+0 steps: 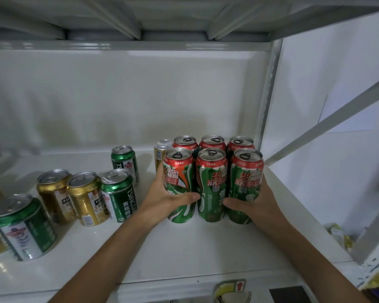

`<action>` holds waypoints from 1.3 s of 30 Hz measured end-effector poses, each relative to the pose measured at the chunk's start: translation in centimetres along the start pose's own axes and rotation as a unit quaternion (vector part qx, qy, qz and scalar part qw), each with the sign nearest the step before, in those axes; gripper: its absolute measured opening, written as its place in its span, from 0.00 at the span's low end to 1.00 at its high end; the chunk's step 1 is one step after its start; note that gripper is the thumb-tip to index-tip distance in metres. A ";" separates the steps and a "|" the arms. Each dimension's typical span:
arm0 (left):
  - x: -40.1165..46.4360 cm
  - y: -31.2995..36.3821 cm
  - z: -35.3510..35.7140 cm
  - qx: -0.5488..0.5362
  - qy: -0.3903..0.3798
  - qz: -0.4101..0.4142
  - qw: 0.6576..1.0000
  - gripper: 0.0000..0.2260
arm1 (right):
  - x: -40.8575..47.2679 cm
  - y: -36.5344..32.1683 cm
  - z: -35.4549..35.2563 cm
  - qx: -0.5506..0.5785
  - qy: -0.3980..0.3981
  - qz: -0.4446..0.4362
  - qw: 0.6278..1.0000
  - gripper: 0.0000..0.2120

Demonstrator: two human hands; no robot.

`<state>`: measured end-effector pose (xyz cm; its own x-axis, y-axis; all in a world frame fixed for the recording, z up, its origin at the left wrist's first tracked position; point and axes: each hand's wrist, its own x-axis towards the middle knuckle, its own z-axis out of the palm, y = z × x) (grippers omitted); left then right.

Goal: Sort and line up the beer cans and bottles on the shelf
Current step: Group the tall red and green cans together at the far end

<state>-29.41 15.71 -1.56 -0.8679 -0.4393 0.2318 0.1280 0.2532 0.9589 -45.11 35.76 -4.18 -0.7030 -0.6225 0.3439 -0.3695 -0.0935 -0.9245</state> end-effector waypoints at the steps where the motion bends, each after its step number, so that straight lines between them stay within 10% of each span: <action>1: 0.1 0.0 0.1 0.006 -0.003 0.006 1.000 0.42 | 0.1 0.1 0.2 0.000 0.003 -0.003 1.000 0.50; 39: 5.0 -2.2 0.5 0.057 0.040 0.044 0.997 0.52 | 4.1 0.8 0.2 -0.041 0.023 0.000 0.999 0.42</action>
<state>-34.23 13.39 -2.62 -0.8144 -0.4766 0.3310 0.1429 0.3880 0.9105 -48.17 32.97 -3.51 -0.7295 -0.5863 0.3523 -0.4161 -0.0283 -0.9089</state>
